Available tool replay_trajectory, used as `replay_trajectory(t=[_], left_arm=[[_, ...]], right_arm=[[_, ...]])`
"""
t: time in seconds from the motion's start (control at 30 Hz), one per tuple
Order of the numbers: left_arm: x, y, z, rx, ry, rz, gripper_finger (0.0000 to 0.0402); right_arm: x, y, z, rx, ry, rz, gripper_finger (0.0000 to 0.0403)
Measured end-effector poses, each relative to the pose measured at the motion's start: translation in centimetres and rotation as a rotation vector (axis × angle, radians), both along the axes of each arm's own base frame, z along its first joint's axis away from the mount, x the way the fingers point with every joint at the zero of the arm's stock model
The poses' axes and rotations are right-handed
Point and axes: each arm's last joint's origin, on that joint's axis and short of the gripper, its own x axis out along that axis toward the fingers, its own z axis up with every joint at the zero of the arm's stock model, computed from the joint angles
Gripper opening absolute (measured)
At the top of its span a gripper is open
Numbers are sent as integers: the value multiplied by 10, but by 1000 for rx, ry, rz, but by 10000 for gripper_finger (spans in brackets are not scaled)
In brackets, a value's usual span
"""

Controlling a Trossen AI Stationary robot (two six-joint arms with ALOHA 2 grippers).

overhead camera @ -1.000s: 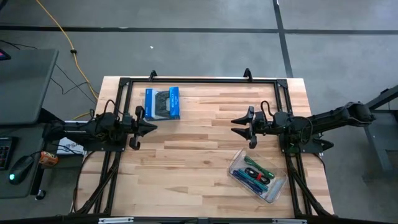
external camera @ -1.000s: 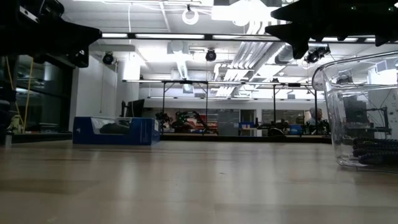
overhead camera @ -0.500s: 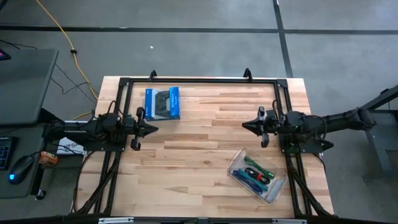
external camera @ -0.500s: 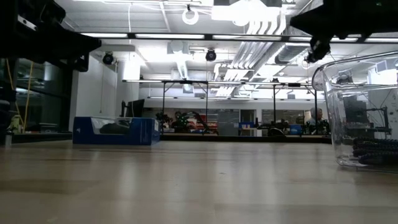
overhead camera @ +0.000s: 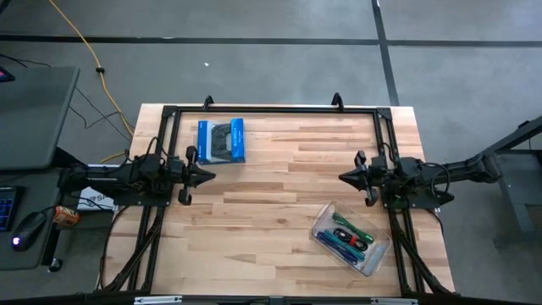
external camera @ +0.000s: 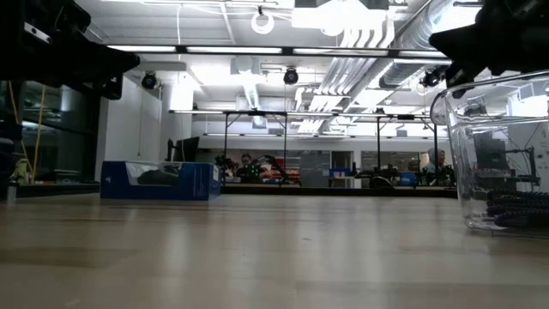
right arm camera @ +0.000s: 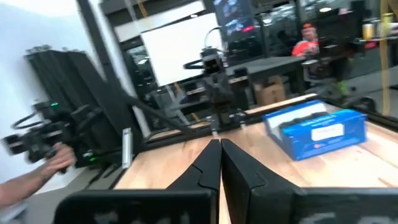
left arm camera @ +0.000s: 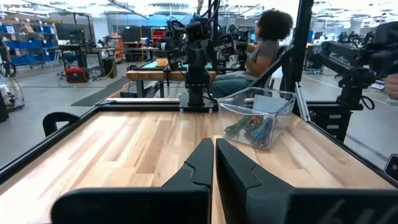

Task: Pick and place USB-C Cables
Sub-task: Return to Home Position

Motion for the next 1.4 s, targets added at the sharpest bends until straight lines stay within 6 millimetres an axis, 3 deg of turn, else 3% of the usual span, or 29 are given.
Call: replay_trajectory(t=[0.47, 0.87, 1.4], left_arm=[[0, 1, 0, 2, 2, 19, 0], [0, 1, 0, 2, 3, 20, 0], [0, 1, -2, 0, 19, 21, 0]], right_arm=[[-17, -1, -13, -6, -21, 42, 4], [-16, -1, -19, -66, 47, 39, 4], [-15, 0, -25, -17, 114, 44, 4]])
